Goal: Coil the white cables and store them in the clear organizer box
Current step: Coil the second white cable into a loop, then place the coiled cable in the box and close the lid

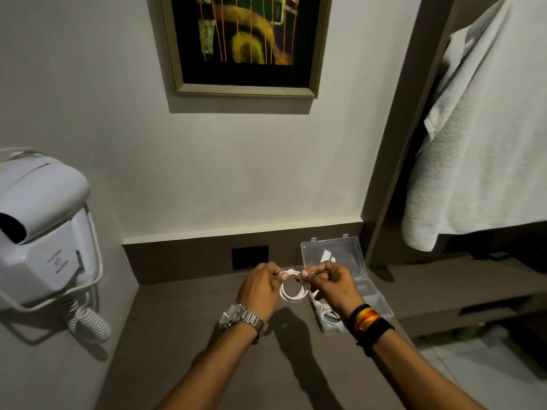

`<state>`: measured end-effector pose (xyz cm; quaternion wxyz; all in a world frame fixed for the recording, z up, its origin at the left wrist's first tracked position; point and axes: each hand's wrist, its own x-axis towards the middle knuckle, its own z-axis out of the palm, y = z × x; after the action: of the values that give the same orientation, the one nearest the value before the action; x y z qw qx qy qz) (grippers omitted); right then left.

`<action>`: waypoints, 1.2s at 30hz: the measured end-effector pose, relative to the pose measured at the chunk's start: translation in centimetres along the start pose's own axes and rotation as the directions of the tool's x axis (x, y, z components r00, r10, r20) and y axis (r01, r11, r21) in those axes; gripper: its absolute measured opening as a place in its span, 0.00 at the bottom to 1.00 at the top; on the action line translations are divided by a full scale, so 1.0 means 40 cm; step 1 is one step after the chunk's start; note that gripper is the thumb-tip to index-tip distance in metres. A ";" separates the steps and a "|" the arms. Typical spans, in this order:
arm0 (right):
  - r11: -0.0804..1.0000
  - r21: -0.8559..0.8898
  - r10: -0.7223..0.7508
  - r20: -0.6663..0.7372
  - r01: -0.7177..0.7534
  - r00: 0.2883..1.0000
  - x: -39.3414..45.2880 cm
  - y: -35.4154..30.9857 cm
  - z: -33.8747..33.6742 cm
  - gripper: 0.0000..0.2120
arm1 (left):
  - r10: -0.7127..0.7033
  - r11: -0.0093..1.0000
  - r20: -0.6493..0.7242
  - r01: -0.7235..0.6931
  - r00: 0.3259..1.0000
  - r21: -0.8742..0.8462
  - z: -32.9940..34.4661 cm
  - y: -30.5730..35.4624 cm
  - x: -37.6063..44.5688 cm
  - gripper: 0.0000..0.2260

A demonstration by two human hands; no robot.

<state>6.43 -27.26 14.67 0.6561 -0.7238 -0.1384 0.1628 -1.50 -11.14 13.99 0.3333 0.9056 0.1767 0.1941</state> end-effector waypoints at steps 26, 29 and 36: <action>0.871 -0.313 0.421 0.080 -0.378 0.904 0.387 0.356 -0.625 0.08 | -0.656 0.740 0.171 0.671 0.735 -0.047 0.751 0.274 0.178 0.08; 0.857 -0.394 0.394 0.089 -0.331 0.915 0.397 0.382 -0.632 0.08 | -0.600 0.797 0.063 0.603 0.797 -0.033 0.783 0.283 0.168 0.04; 0.883 -0.387 0.351 0.173 -0.265 0.920 0.417 0.406 -0.640 0.06 | -0.420 0.908 0.176 0.411 0.891 0.085 0.768 0.302 0.134 0.08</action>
<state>32.04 -45.16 -0.20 0.4583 -0.8183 -0.1256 0.3235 19.84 -33.81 1.77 0.3615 0.8686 0.3377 0.0269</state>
